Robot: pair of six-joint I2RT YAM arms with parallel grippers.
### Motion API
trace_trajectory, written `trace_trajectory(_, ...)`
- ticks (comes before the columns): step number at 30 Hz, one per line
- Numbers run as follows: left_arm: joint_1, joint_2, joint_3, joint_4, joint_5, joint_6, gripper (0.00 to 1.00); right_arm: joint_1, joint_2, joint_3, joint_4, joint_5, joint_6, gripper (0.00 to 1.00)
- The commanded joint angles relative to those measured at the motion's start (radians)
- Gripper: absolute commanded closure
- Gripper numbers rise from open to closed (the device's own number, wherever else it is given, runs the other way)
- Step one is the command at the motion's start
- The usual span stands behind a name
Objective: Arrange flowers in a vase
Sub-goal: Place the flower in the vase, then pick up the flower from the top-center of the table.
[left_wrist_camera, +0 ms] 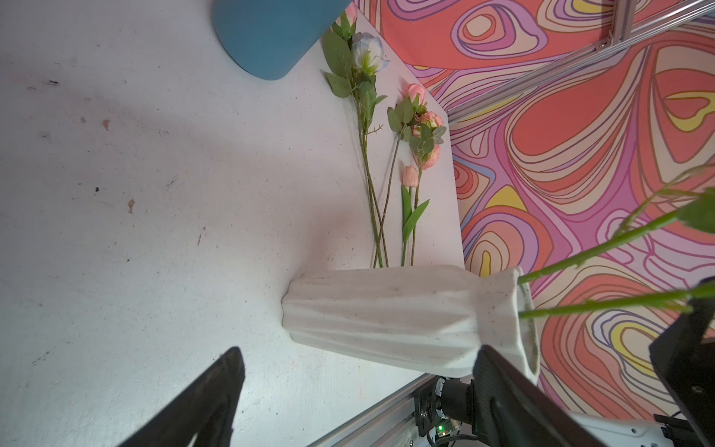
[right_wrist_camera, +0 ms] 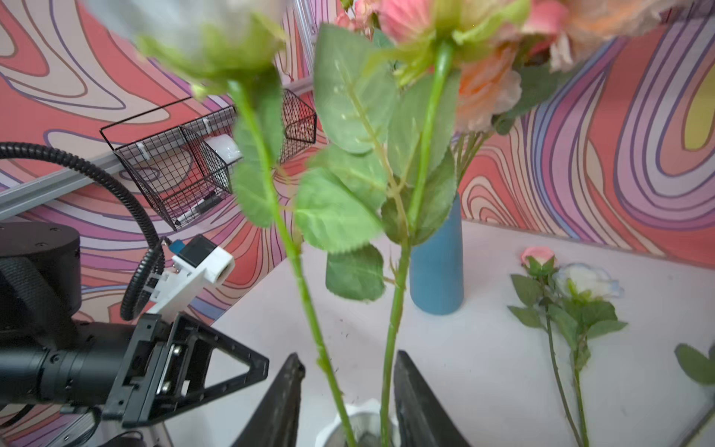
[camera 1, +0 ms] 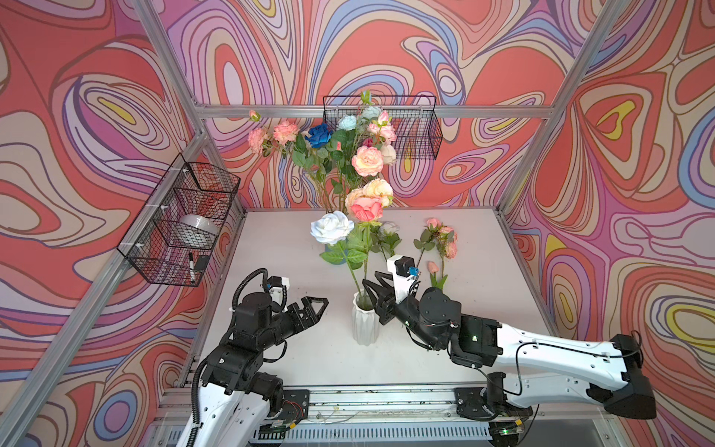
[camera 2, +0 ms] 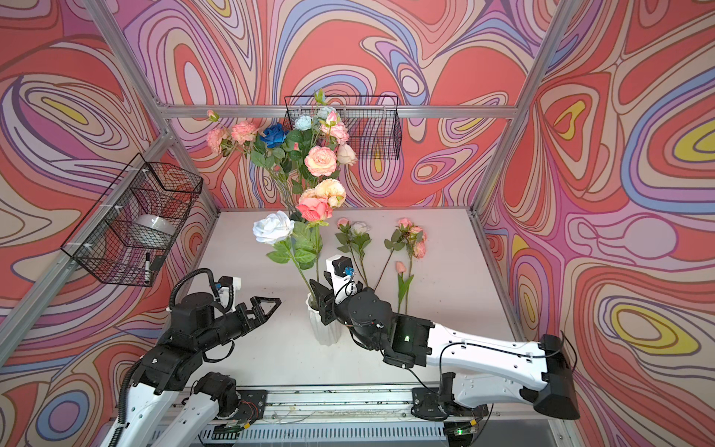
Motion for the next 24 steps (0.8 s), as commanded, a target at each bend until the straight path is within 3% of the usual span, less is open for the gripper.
trace_trajectory(1,-0.004,-0.010,-0.008,0.008,0.000,0.015,0.05,0.004,-0.072,-0.031,-0.243,0.026,0.166,0.58)
trace_trajectory(4,-0.004,-0.010,-0.016,0.012,0.000,0.018,0.05,-0.004,-0.126,-0.061,-0.412,0.108,0.277,0.54)
trace_trajectory(6,-0.004,-0.009,-0.027,0.019,0.002,0.017,0.05,-0.064,-0.137,-0.077,-0.510,0.096,0.349,0.55)
trace_trajectory(12,-0.004,-0.010,-0.056,0.025,0.008,0.012,0.05,-0.528,-0.056,-0.209,-0.447,-0.356,0.406,0.62)
trace_trajectory(15,-0.004,-0.017,-0.056,0.016,0.006,0.014,0.05,-0.656,0.068,-0.222,-0.336,-0.478,0.370,0.62)
trace_trajectory(18,-0.004,-0.023,-0.049,0.005,0.002,0.018,0.05,-0.692,0.241,-0.137,-0.276,-0.527,0.255,0.60)
trace_trajectory(24,-0.003,-0.020,-0.042,-0.003,0.000,0.022,0.05,-0.692,0.606,0.118,-0.397,-0.502,0.041,0.65)
